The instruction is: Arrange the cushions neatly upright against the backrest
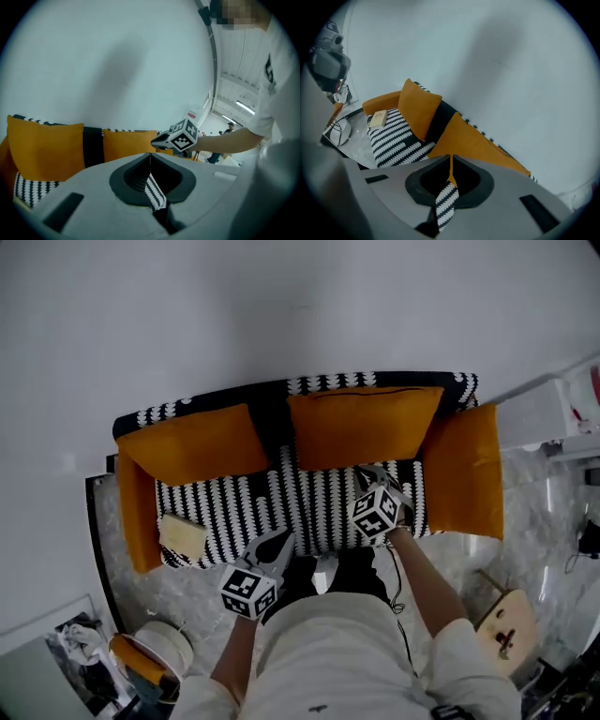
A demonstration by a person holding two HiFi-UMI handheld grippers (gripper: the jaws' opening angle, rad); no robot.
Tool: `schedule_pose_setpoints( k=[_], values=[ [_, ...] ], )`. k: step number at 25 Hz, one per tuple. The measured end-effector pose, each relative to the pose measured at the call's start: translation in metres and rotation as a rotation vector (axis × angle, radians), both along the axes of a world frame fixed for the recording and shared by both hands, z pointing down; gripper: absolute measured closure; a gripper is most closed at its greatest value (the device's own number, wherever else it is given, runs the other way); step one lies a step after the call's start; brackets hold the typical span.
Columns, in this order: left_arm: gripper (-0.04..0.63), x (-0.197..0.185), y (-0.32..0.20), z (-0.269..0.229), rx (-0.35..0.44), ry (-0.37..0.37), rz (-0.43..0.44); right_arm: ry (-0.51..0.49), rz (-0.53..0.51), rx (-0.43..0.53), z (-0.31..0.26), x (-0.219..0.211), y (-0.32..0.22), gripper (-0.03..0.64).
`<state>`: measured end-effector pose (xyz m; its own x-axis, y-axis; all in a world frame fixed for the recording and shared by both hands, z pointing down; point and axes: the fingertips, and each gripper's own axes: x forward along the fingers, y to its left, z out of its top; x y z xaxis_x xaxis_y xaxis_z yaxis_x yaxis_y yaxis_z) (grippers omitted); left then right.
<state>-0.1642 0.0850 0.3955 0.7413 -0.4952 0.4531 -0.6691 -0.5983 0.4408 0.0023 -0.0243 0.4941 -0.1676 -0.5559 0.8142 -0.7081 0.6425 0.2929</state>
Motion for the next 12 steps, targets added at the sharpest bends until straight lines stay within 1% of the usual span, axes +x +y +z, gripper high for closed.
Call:
schedule_pose_setpoints(
  k=[2,4,9,10,12],
  values=[
    [0.581,-0.006,0.008,0.007,-0.004,-0.007,0.077,-0.022,0.033,-0.011,0.001,-0.012,0.030,0.594],
    [0.581,-0.011,0.017,0.014,-0.008,-0.024,0.134,-0.043,0.070,-0.027,0.006,-0.022,0.060,0.594],
    [0.581,-0.007,0.041,0.014,-0.015,-0.018,0.181,-0.079,0.135,-0.075,0.014,-0.031,0.133,0.594],
    [0.581,-0.003,0.047,0.013,-0.011,-0.018,0.194,-0.103,0.152,-0.085,0.013,-0.032,0.147,0.594],
    [0.581,0.006,0.060,0.006,0.005,-0.019,0.224,-0.192,0.184,-0.095,0.004,-0.033,0.171,0.595]
  ],
)
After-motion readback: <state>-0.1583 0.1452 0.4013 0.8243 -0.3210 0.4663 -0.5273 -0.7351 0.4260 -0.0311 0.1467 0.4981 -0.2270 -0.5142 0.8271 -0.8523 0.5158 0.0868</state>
